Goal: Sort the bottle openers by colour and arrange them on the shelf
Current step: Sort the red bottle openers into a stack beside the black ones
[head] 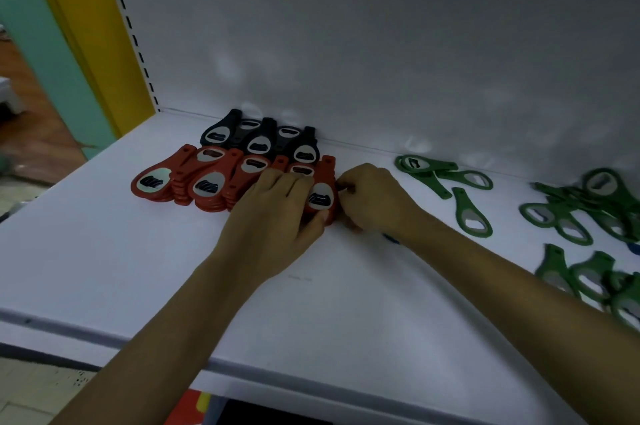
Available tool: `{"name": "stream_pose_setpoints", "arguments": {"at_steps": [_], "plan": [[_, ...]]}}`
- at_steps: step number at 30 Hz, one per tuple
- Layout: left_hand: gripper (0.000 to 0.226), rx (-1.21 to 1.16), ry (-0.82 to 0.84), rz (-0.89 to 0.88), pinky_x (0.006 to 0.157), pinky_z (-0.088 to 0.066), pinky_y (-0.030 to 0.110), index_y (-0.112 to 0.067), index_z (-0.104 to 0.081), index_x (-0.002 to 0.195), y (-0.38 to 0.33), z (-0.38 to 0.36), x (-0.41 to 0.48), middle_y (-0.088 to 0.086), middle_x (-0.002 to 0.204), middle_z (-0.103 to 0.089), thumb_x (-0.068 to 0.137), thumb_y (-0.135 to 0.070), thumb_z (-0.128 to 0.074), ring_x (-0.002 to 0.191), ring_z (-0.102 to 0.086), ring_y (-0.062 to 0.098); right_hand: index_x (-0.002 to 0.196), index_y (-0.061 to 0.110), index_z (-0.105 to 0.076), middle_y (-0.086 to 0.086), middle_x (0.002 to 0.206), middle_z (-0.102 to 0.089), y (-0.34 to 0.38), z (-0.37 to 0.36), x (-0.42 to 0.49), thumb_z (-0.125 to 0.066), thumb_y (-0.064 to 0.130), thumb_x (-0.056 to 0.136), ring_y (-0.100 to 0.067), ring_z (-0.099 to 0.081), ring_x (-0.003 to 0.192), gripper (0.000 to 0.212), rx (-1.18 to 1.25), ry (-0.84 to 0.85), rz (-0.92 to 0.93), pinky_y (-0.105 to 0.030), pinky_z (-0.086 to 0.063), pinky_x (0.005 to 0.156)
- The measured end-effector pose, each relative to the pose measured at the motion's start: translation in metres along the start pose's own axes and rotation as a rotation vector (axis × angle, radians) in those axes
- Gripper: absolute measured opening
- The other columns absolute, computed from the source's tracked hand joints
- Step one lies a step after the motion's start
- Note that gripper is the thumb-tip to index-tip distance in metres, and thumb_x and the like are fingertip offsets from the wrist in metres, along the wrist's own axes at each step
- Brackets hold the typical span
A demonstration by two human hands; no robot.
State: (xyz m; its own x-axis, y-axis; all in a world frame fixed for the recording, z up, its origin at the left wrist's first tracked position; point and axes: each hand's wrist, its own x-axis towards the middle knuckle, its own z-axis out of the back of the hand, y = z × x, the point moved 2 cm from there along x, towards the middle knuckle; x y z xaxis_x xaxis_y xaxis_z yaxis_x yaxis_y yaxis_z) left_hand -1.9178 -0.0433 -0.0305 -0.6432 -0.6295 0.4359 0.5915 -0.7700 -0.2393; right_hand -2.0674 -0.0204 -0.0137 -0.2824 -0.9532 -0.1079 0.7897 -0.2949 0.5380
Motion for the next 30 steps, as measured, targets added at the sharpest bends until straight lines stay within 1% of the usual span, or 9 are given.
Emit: {"name": "stream_pose_setpoints", "arguments": {"at_steps": [2, 4, 9, 12, 15, 18, 21, 25, 30], "plan": [[0.037, -0.003, 0.001, 0.004, 0.077, -0.047, 0.035, 0.000, -0.063, 0.108, 0.000, 0.000, 0.000, 0.013, 0.100, -0.066, 0.080, -0.023, -0.066, 0.096, -0.057, 0.031, 0.102, 0.001, -0.061, -0.013, 0.097, -0.065, 0.004, -0.003, -0.003, -0.047, 0.002, 0.087, -0.027, -0.061, 0.081, 0.020, -0.351, -0.047, 0.112, -0.031, -0.044, 0.063], [0.038, -0.005, 0.007, 0.005, 0.080, -0.048, 0.038, 0.001, -0.062, 0.111, 0.002, -0.001, 0.000, 0.014, 0.103, -0.066, 0.081, -0.023, -0.066, 0.098, -0.057, 0.032, 0.107, 0.010, -0.056, -0.006, 0.094, -0.060, 0.006, -0.001, -0.004, -0.051, 0.011, 0.089, -0.022, -0.052, 0.075, 0.019, -0.563, -0.106, 0.191, -0.029, -0.035, 0.062], [0.056, 0.039, 0.037, 0.017, 0.095, -0.045, 0.043, -0.002, -0.053, 0.128, 0.002, -0.003, 0.001, 0.015, 0.127, -0.056, 0.086, -0.040, -0.053, 0.117, -0.050, 0.032, 0.119, 0.017, -0.049, 0.001, 0.078, -0.044, 0.000, 0.002, -0.003, -0.047, 0.025, 0.093, -0.021, -0.044, 0.069, 0.028, -0.703, -0.163, 0.250, -0.030, -0.030, 0.060], [0.061, 0.065, 0.054, -0.004, 0.099, -0.041, 0.045, -0.004, -0.048, 0.134, 0.000, -0.005, 0.003, 0.014, 0.135, -0.052, 0.089, -0.045, -0.053, 0.122, -0.048, 0.032, 0.119, 0.018, -0.048, 0.003, 0.074, -0.038, 0.000, 0.000, 0.001, -0.050, 0.029, 0.092, -0.020, -0.042, 0.067, 0.029, -0.711, -0.180, 0.273, -0.030, -0.031, 0.059], [0.058, 0.089, 0.107, -0.025, 0.097, -0.043, 0.045, -0.006, -0.052, 0.132, -0.001, -0.008, 0.003, 0.013, 0.131, -0.056, 0.091, -0.046, -0.039, 0.118, -0.053, 0.031, 0.122, 0.020, -0.047, 0.003, 0.077, -0.042, -0.001, 0.001, 0.004, -0.048, 0.027, 0.092, -0.020, -0.044, 0.069, 0.030, -0.691, -0.180, 0.291, -0.028, -0.030, 0.057], [0.053, 0.079, 0.121, -0.022, 0.094, -0.045, 0.046, -0.006, -0.056, 0.128, 0.000, -0.010, 0.003, 0.014, 0.127, -0.059, 0.089, -0.040, -0.046, 0.114, -0.056, 0.032, 0.118, 0.022, -0.051, 0.003, 0.076, -0.046, -0.005, 0.000, -0.002, -0.047, 0.025, 0.092, -0.020, -0.046, 0.068, 0.026, -0.637, -0.166, 0.295, -0.026, -0.025, 0.054], [0.056, 0.066, 0.125, -0.026, 0.093, -0.045, 0.045, -0.006, -0.056, 0.127, 0.000, -0.010, 0.003, 0.013, 0.125, -0.060, 0.088, -0.042, -0.038, 0.113, -0.056, 0.031, 0.113, 0.023, -0.055, 0.004, 0.074, -0.047, -0.007, -0.001, -0.005, -0.048, 0.027, 0.090, -0.020, -0.048, 0.068, 0.024, -0.566, -0.149, 0.285, -0.026, -0.028, 0.057], [0.059, 0.046, 0.128, -0.029, 0.094, -0.044, 0.045, -0.005, -0.055, 0.128, -0.002, -0.009, 0.003, 0.012, 0.125, -0.059, 0.086, -0.041, -0.034, 0.114, -0.054, 0.031, 0.112, 0.021, -0.056, 0.010, 0.067, -0.038, -0.011, 0.007, 0.005, -0.045, 0.023, 0.090, -0.017, -0.044, 0.067, 0.025, -0.464, -0.098, 0.264, -0.026, -0.023, 0.051], [0.061, 0.045, 0.113, -0.020, 0.094, -0.044, 0.046, -0.005, -0.054, 0.129, -0.003, -0.009, 0.003, 0.013, 0.127, -0.058, 0.085, -0.042, -0.033, 0.115, -0.054, 0.032, 0.114, 0.020, -0.053, 0.010, 0.068, -0.038, -0.011, 0.007, 0.014, -0.044, 0.023, 0.091, -0.015, -0.039, 0.063, 0.025, -0.488, -0.097, 0.277, -0.028, -0.025, 0.054]]}}
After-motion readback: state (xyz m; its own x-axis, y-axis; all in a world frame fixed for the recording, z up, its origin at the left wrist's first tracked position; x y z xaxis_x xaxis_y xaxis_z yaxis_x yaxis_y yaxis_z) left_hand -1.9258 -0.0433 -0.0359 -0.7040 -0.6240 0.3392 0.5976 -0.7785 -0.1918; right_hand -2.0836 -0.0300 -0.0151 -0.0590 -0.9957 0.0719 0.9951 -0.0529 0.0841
